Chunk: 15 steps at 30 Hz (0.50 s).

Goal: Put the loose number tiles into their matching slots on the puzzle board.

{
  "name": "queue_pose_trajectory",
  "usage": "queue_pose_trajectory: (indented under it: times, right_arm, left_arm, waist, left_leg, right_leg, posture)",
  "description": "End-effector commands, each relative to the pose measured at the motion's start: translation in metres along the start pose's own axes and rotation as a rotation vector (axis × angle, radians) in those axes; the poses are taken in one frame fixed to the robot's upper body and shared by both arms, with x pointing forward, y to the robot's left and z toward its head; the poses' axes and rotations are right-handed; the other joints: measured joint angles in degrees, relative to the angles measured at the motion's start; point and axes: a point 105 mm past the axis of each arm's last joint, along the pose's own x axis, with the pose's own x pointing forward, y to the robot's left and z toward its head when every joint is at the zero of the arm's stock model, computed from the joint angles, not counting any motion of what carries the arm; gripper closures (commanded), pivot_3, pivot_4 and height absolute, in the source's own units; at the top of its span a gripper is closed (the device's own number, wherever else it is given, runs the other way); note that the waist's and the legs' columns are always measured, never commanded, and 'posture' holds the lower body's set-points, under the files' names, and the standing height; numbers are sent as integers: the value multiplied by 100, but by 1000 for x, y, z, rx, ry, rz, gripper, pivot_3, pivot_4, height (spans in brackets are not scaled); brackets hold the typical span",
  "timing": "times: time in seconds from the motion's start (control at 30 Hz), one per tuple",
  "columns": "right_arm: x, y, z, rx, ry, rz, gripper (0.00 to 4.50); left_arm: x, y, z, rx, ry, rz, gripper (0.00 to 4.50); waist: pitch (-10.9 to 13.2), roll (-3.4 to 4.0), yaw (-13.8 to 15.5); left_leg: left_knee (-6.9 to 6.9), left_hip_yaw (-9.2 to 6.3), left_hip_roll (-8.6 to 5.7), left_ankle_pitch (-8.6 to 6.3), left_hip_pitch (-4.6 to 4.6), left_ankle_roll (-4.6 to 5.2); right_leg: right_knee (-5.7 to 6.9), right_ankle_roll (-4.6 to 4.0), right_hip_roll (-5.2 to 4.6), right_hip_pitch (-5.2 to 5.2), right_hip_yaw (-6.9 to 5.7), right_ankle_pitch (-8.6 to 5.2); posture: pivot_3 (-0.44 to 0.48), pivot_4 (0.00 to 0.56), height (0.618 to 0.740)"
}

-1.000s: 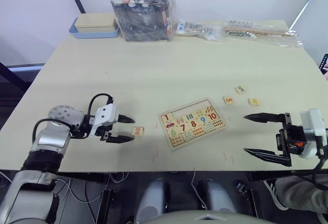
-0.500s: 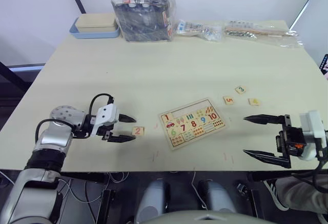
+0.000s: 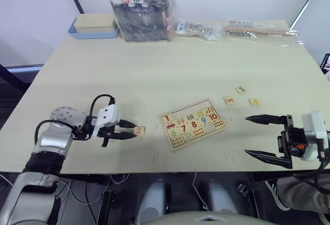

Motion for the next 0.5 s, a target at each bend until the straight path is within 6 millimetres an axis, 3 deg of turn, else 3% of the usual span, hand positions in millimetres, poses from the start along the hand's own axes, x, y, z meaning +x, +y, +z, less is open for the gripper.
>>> queue_pose_trajectory:
  times: [0.03,0.2,0.33,0.5]
  right_arm:
    - [-8,-6,10,-45,-20,-37,0]
    - [-16,-11,11,-45,-25,-58,0]
    - [-26,-17,11,-59,-23,-110,0]
    - [-23,-14,10,-55,-36,-117,0]
  left_arm:
    - [-14,8,27,21,-1,38,3495]
    - [-16,5,53,13,19,14,3495]
    - [-23,6,93,-41,57,25,3495]
    - [-27,7,110,-90,224,86,3495]
  waist:
    - [1,-4,11]
    - [3,-6,8]
    - [20,-29,8]
    - [20,-21,-2]
  left_leg:
    - [0,-2,0,0,-2,0]
    - [2,-3,-1,0,-3,0]
    - [4,-10,2,0,-8,0]
    - [6,-9,-1,0,-6,0]
  right_leg:
    - [1,0,0,0,-2,0]
    - [0,-1,1,1,-2,-1]
    - [3,4,14,-1,-2,1]
    - [2,10,17,1,4,1]
  posture:
    - [0,150,740]
    - [0,150,740]
    - [0,150,740]
    - [0,150,740]
